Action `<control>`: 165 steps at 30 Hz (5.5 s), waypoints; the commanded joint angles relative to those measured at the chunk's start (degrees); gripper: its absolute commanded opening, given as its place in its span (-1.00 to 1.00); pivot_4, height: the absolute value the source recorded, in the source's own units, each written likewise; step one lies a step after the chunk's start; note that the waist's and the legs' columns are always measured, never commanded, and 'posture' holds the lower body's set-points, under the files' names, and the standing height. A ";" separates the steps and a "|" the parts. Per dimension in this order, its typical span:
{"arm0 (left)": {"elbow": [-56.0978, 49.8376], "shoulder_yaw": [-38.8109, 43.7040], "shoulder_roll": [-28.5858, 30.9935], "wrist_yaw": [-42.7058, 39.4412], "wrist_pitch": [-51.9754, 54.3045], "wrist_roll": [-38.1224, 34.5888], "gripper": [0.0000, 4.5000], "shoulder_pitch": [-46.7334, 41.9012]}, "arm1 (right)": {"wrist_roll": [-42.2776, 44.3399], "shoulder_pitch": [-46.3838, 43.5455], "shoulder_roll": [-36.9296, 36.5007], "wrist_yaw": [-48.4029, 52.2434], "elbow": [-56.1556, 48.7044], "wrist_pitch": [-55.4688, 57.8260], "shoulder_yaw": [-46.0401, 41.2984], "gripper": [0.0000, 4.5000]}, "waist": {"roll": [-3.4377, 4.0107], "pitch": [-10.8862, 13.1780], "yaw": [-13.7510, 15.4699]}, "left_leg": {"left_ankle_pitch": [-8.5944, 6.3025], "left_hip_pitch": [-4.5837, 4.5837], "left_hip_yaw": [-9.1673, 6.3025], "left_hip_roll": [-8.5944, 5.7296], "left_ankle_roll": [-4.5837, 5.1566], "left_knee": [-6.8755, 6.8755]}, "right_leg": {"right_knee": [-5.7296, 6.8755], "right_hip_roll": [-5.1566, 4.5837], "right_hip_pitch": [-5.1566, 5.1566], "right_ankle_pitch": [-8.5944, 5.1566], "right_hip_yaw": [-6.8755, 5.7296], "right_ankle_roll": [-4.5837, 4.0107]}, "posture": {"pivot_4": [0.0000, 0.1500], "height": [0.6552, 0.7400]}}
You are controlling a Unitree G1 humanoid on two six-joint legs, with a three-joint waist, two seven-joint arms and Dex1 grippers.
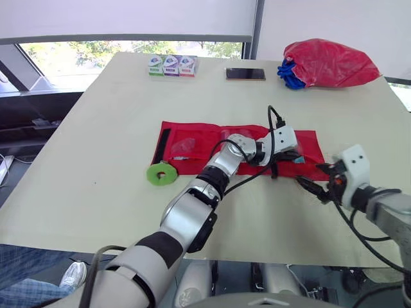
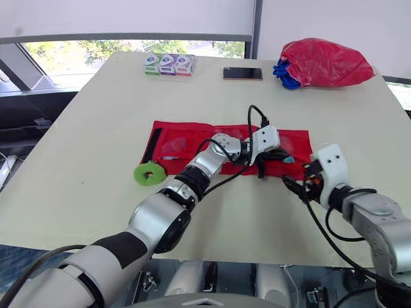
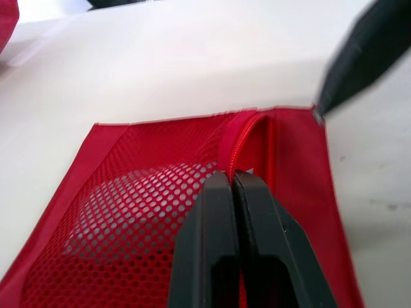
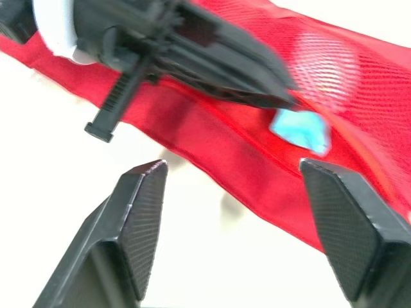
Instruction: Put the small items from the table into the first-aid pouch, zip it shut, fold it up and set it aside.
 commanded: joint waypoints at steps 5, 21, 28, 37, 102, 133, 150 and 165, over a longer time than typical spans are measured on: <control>-17.45 3.09 3.06 -11.63 6.80 -10.26 0.46 3.53 | -4.20 0.96 4.28 -6.08 7.62 -7.68 -0.55 1.00 | 0.06 -0.03 -0.27 | 0.00 0.03 0.05 0.03 0.00 -0.03 | 0.02 0.04 -0.02 0.00 0.04 -0.01 | 1.00 1.00; -58.84 12.44 38.95 -29.87 30.73 -30.88 1.00 23.11 | -4.90 -0.97 7.08 -4.00 19.74 -15.47 5.70 -0.40 | 0.11 -0.10 -1.63 | 0.01 0.23 0.19 0.19 -0.02 -0.08 | 0.04 0.11 0.02 0.00 0.24 -0.03 | 1.00 1.00; -61.71 13.36 47.49 -30.89 31.94 -33.07 1.00 25.40 | -3.53 2.86 0.89 -1.66 19.91 -15.87 -2.43 -0.98 | 0.11 -0.09 -0.08 | 0.02 0.26 0.20 0.14 -0.03 -0.10 | 0.03 0.12 0.04 -0.13 0.33 -0.21 | 1.00 1.00; -66.97 13.15 49.34 -28.01 33.59 -35.01 1.00 28.45 | -8.59 6.61 -7.80 -4.65 30.36 -18.15 -11.30 -0.98 | 0.10 -0.11 0.04 | -0.01 0.19 0.24 -0.03 0.03 -0.10 | 0.00 0.14 0.03 -0.19 0.64 -0.03 | 1.00 1.00; -39.36 32.19 28.47 16.44 91.95 -53.32 -0.98 20.23 | 23.41 6.18 -14.01 8.95 -9.20 -31.88 -0.91 1.00 | -0.28 0.05 0.00 | -0.01 0.45 0.30 0.07 -0.01 -0.17 | 0.03 0.10 0.15 -0.20 0.74 -0.05 | 1.00 1.00; -38.64 25.13 27.31 16.31 83.46 -47.60 -0.98 22.84 | -4.18 -13.51 3.27 17.74 14.39 -34.73 44.79 1.00 | -0.32 0.04 -0.01 | 0.15 0.25 0.15 -0.02 -0.28 -0.17 | 0.02 0.04 0.00 -0.09 0.55 0.07 | 1.00 1.00; -38.44 23.26 26.53 14.54 81.31 -46.82 -0.98 23.66 | -18.54 -17.38 7.98 9.84 21.51 -26.87 50.52 1.00 | -0.31 0.03 0.02 | 0.19 0.28 0.13 -0.04 -0.33 -0.16 | 0.05 0.02 0.02 -0.15 0.53 -0.05 | 1.00 1.00; -38.90 23.64 25.57 14.73 80.28 -46.98 -1.00 24.38 | -25.50 -18.00 6.41 10.02 22.25 -32.28 48.36 -0.98 | -0.27 -0.02 0.08 | 0.20 0.30 0.12 -0.08 -0.34 -0.15 | 0.05 -0.01 0.05 -0.15 0.53 -0.04 | 1.00 1.00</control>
